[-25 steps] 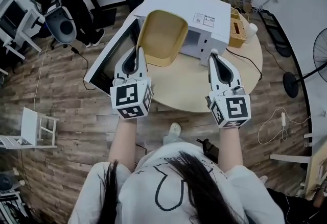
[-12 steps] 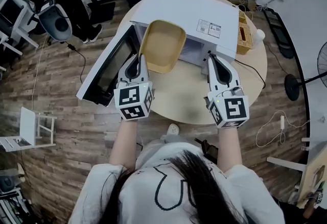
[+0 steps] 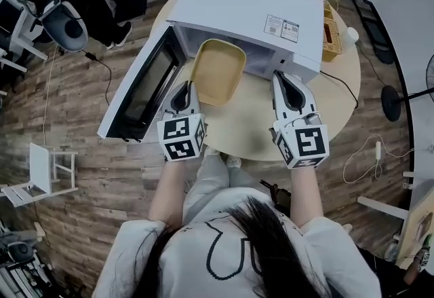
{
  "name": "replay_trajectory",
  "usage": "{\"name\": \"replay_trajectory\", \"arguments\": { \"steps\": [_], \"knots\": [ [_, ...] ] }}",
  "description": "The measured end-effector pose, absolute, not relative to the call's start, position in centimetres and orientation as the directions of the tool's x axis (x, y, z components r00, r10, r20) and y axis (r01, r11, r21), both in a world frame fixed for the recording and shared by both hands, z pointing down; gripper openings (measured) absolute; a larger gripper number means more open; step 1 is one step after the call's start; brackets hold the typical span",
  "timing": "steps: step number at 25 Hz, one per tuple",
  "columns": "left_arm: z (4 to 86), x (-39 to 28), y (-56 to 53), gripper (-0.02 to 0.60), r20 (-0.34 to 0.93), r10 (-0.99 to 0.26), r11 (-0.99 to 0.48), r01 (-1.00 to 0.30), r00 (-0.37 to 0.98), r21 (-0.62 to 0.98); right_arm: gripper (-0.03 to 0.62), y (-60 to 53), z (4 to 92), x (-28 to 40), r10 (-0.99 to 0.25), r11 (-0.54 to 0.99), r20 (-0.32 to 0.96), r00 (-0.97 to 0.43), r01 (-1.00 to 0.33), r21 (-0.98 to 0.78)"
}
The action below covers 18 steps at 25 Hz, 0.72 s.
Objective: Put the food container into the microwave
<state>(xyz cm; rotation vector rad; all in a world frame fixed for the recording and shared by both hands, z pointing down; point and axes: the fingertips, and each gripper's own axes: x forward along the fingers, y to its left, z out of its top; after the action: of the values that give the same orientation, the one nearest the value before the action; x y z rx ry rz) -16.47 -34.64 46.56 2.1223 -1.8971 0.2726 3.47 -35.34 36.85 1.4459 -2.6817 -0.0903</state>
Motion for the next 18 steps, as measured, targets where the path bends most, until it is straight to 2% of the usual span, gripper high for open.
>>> {"name": "replay_trajectory", "arguments": {
  "steps": [12,18],
  "knots": [
    [53.2,-15.7,-38.6,0.025,0.560,-0.803,-0.116,-0.975,0.205,0.190,0.031,-37.0,37.9,3.1,-0.855,0.518,0.094,-0.510,-0.850,0.095],
    [54.3,-15.5,-41.9,0.025,0.606,-0.766,-0.053,-0.960,0.215,0.274,0.031,-38.0,38.2,3.6,-0.873,0.485,0.103,-0.476,-0.870,0.091]
  ]
}}
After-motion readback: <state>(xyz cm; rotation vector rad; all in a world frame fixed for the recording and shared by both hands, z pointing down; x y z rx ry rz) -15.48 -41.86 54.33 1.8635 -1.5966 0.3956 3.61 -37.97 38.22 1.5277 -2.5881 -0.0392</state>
